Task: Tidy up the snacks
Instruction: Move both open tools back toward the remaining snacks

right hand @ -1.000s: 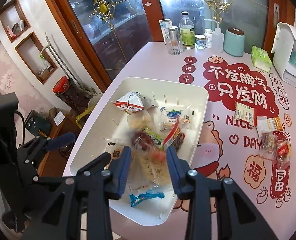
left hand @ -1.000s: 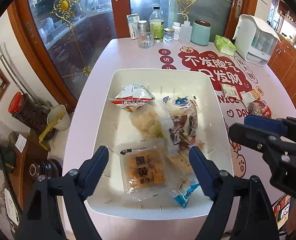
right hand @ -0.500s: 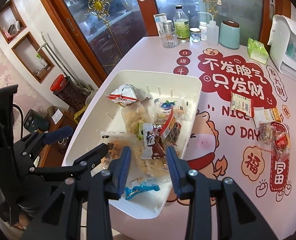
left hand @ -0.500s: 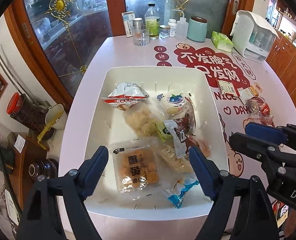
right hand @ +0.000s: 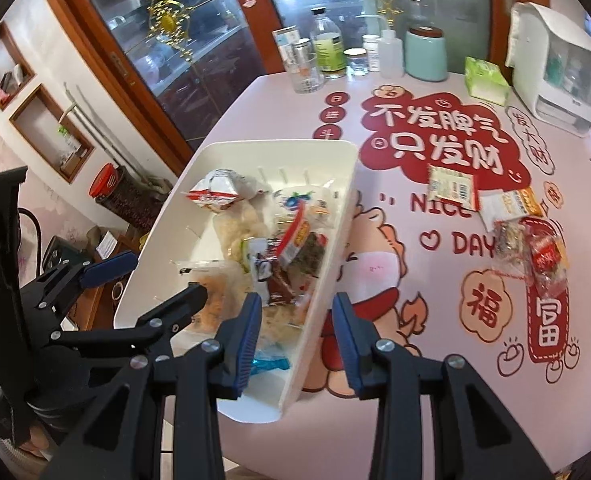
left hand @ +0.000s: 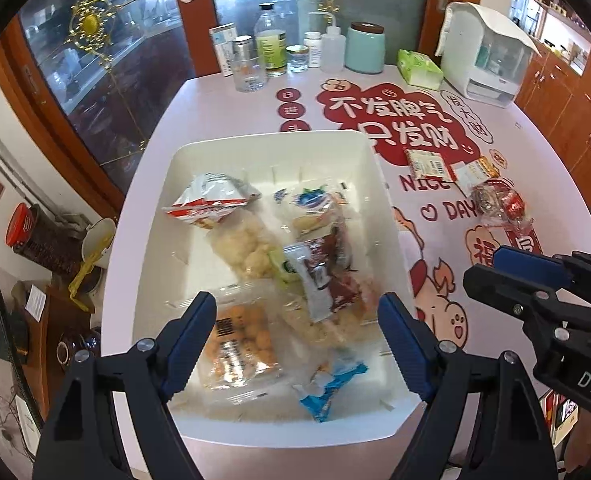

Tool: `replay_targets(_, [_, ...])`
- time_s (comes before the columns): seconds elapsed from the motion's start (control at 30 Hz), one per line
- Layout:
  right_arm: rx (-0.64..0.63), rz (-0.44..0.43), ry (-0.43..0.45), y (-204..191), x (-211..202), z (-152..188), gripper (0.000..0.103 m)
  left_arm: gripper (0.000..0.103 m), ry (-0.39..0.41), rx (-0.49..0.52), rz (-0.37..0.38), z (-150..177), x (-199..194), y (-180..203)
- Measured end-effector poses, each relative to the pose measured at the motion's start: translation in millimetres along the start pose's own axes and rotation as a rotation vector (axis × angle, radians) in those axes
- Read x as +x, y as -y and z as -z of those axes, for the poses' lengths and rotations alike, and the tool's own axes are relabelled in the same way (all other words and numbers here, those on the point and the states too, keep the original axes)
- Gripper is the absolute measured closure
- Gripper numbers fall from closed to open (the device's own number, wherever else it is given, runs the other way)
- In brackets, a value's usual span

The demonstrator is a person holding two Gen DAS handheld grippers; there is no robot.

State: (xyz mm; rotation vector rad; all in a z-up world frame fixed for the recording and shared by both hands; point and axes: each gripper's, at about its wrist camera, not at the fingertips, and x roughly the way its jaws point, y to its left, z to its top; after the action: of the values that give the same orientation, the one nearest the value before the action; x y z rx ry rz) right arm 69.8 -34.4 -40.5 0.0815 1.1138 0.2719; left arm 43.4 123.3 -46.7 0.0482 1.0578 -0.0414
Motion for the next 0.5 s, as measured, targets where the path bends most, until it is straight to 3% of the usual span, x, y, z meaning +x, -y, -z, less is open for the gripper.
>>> replay_targets(0.5, [0.154,0.078,0.065,107.7,-31.2,10.1,0.066,0.021,-0.014,0.15,0.085,-26.6,7.3,109.1])
